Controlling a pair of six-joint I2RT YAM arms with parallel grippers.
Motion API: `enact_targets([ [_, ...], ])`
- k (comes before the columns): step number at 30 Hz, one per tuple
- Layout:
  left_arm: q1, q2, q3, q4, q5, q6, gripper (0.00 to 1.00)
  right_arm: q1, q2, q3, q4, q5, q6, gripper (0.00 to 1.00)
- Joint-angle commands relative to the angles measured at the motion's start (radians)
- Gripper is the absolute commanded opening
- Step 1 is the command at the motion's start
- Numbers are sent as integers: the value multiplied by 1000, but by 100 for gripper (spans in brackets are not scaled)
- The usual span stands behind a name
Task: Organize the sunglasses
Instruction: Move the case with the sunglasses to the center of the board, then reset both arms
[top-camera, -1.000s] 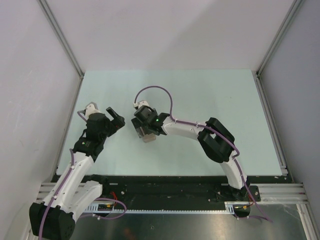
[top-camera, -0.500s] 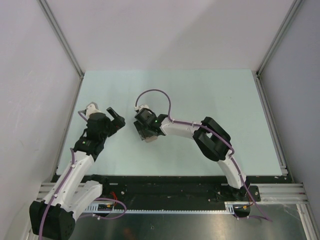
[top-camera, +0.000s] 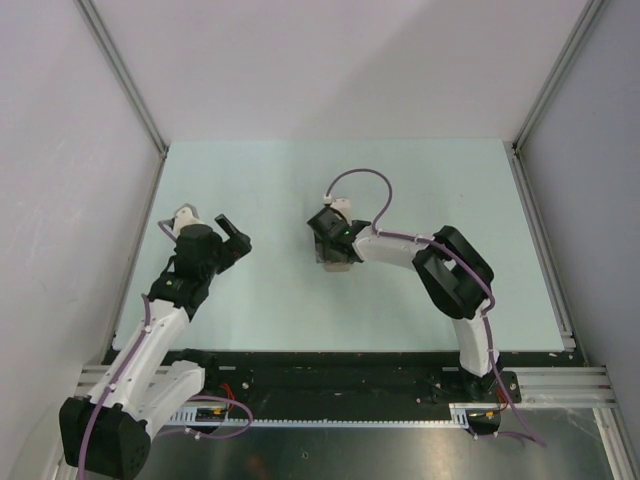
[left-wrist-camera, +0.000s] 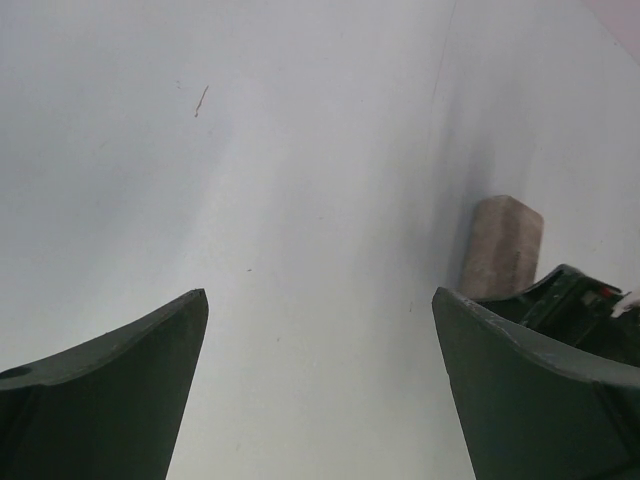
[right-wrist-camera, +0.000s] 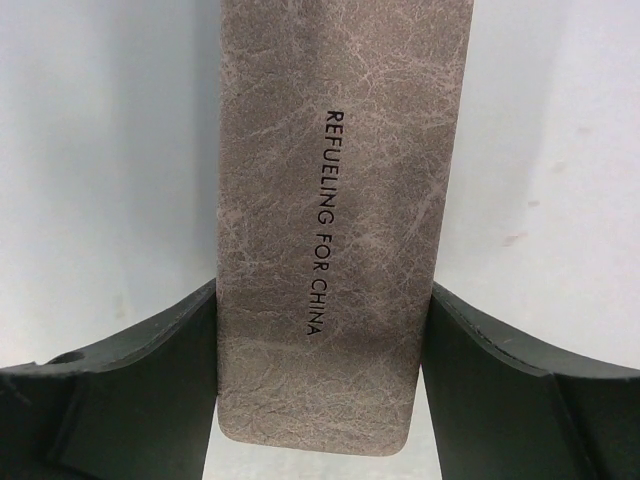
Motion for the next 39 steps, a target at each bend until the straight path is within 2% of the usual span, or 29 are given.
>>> enact_targets([
  [1,1,5,48,8,16,13,100,-45,-42,-51,-56,99,29,51],
  [13,1,-7,51,7,32,29,100,-54,-64,-54,-36,18,-103,82],
  [14,1,-7,51,8,35,29,100,-54,-71,-54,-33,15,-112,99],
  [22,1,-8,55,7,53,36,100,-53,-185,-54,-35,-9,-123,100],
  [29,1,-5,81,-16,116,93,100,-34,-352,-68,-71,-4,-128,100],
  [35,1,-21,107,-47,219,160,100,-88,-596,-233,-121,94,-82,100],
  [39,1,-71,120,-53,248,194,100,-145,-848,-348,-156,235,-56,100],
])
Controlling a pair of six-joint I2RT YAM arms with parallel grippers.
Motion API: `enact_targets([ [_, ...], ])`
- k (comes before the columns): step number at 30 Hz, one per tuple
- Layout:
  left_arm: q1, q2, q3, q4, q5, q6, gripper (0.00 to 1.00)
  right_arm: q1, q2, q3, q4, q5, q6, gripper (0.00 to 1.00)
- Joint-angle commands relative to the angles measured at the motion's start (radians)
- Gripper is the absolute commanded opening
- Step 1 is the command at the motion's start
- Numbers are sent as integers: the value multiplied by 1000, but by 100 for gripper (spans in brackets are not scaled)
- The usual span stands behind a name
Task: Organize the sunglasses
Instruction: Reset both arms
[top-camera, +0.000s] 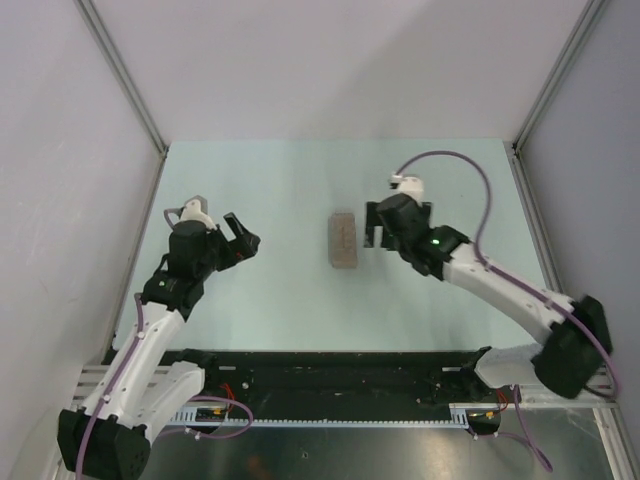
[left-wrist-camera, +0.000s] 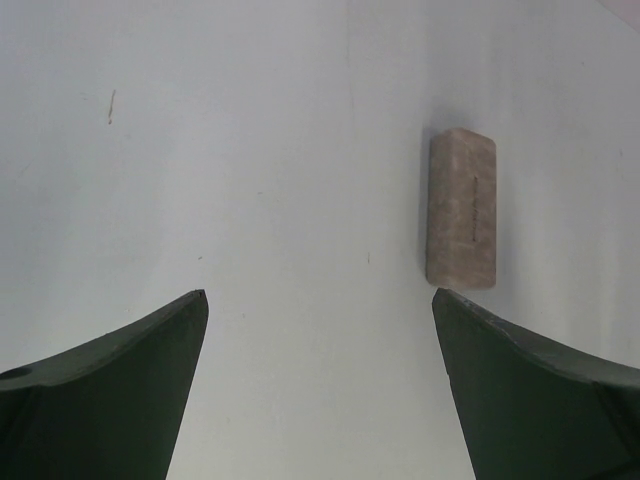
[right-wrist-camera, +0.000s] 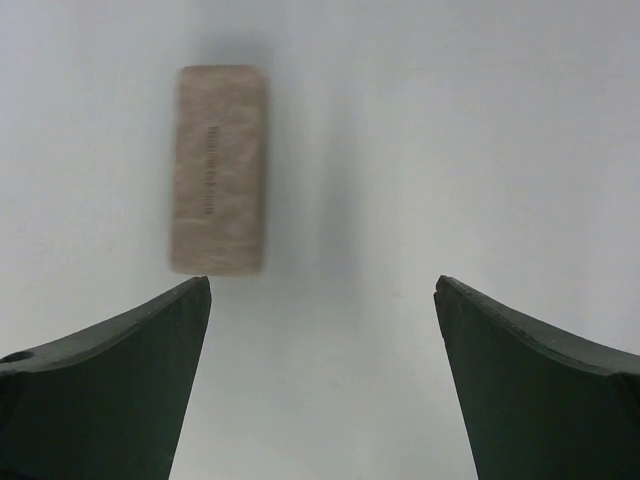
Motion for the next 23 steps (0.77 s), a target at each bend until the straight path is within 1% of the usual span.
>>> enact_targets([
  [1,1,-64,67,-9,73,70,100,-63,-239,-95,-72,175,45,100],
  [3,1,-70,88,-12,96,79,100,-92,-307,-110,-112,192,63,100],
  [4,1,-80,98,-15,101,81,100,-124,-369,-113,-126,195,68,100],
  [7,1,-88,130,-27,122,93,100,-160,-466,-120,-169,225,62,100],
  [11,1,-87,188,-52,132,118,100,-184,-550,-120,-178,240,42,100],
  [15,1,-64,254,-87,132,139,100,-197,-600,-118,-157,235,30,100],
  [23,1,-48,290,-99,125,132,100,-215,-608,-112,-143,196,19,100],
])
